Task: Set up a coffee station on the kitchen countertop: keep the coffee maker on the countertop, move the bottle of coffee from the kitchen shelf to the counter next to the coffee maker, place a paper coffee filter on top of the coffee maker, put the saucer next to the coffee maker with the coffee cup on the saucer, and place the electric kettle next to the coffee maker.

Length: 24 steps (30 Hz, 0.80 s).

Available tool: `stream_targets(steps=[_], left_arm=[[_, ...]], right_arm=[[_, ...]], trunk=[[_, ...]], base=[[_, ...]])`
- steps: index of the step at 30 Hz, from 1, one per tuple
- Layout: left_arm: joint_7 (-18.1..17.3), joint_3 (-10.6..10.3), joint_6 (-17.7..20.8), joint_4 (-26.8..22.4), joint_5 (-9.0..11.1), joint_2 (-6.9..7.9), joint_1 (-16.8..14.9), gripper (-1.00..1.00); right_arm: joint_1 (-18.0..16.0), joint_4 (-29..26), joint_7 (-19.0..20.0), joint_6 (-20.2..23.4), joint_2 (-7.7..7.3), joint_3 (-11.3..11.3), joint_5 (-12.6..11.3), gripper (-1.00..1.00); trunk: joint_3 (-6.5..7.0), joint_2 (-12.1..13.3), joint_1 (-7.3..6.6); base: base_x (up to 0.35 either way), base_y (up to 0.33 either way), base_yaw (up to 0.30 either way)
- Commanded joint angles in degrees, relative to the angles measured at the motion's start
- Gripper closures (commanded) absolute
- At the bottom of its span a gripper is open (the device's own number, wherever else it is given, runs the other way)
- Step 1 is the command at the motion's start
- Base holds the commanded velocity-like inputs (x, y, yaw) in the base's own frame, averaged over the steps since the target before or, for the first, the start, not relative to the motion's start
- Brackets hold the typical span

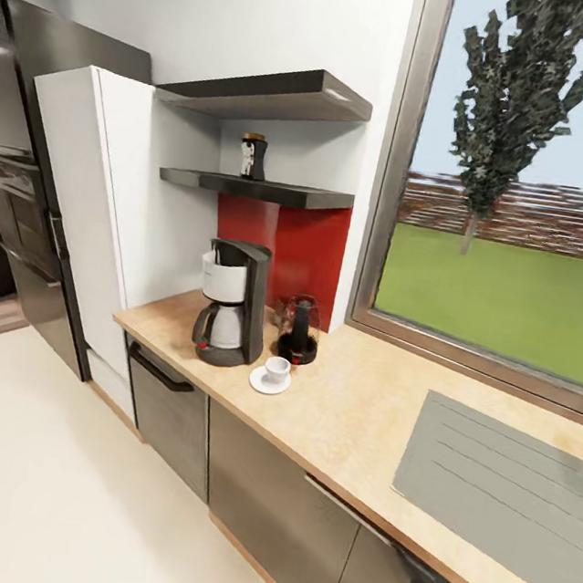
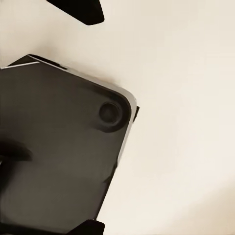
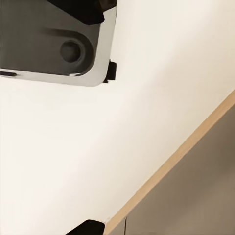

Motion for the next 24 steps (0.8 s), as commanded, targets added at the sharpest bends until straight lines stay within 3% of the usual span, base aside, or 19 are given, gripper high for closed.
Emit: stream_targets(steps=[1, 8, 14, 19, 24], left_arm=[[-0.11, -0.20, 0.00, -0.63, 0.48, 0.35, 0.04, -1.00], [-0.16, -0.21, 0.28, -2.60, 0.47, 1.89, 0.04, -1.00], [-0.22, -0.20, 1.98, -4.23, 0.91, 4.97, 0.04, -1.00], [-0.75, -0.20, 7.57, -5.32, 0.70, 5.55, 0.04, -1.00], [-0.87, -0.20, 8.34, -5.36, 0.49, 5.47, 0.04, -1.00]], right_arm=[[-0.05, 0.17, -0.05, -0.29, 0.02, 0.47, -0.52, -1.00], [-0.05, 0.16, -0.08, -0.35, 0.14, 0.45, -1.55, -1.00], [-0.05, 0.16, -0.08, -0.38, 0.25, 0.37, -1.73, -1.00], [-0.05, 0.16, -0.08, -0.38, 0.32, 0.36, -1.75, -1.00], [-0.04, 0.16, -0.08, -0.38, 0.34, 0.36, -1.75, -1.00]], trunk=[[0.00, -0.03, 0.02], [0.00, -0.03, 0.02], [0.00, -0.03, 0.02], [0.00, -0.03, 0.02], [0.00, -0.03, 0.02]], base=[[0.000, 0.336, -0.006], [0.000, 0.337, -0.002], [0.000, 0.340, -0.126], [0.035, 0.339, -0.262], [0.184, 0.308, -0.280]])
